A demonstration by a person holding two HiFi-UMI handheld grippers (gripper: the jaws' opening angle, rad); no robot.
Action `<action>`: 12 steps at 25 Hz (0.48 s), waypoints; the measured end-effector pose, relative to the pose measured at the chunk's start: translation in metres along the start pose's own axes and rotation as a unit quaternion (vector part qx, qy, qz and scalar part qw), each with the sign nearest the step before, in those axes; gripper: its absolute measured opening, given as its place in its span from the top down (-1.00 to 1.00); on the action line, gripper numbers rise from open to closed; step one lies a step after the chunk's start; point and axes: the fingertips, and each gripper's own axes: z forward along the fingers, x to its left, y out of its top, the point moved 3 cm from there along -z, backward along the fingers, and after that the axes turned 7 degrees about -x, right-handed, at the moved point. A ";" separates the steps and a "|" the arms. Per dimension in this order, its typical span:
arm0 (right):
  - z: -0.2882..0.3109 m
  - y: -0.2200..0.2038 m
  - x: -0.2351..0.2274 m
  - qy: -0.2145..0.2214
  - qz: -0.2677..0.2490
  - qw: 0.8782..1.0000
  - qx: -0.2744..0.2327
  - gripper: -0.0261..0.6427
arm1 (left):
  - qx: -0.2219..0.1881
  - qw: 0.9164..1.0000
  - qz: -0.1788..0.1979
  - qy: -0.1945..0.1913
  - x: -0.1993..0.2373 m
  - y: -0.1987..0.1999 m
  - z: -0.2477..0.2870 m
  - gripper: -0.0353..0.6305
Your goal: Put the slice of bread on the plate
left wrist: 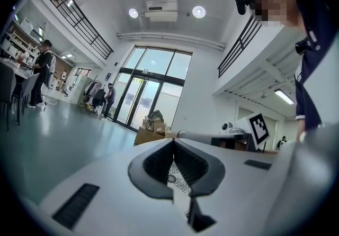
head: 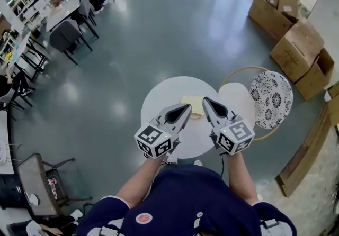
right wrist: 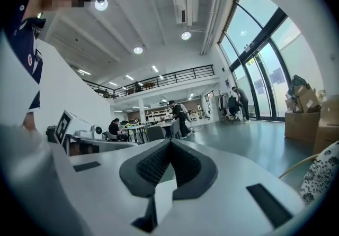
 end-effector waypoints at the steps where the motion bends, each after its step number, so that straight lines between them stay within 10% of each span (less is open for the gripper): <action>1: 0.000 0.000 0.000 0.000 0.000 1.000 0.000 0.91 | 0.001 1.000 -0.001 0.000 0.000 0.000 0.000 0.87; 12: -0.001 0.000 0.005 0.005 -0.002 1.000 0.001 0.91 | 0.000 1.000 -0.004 0.003 0.000 0.000 -0.006 0.87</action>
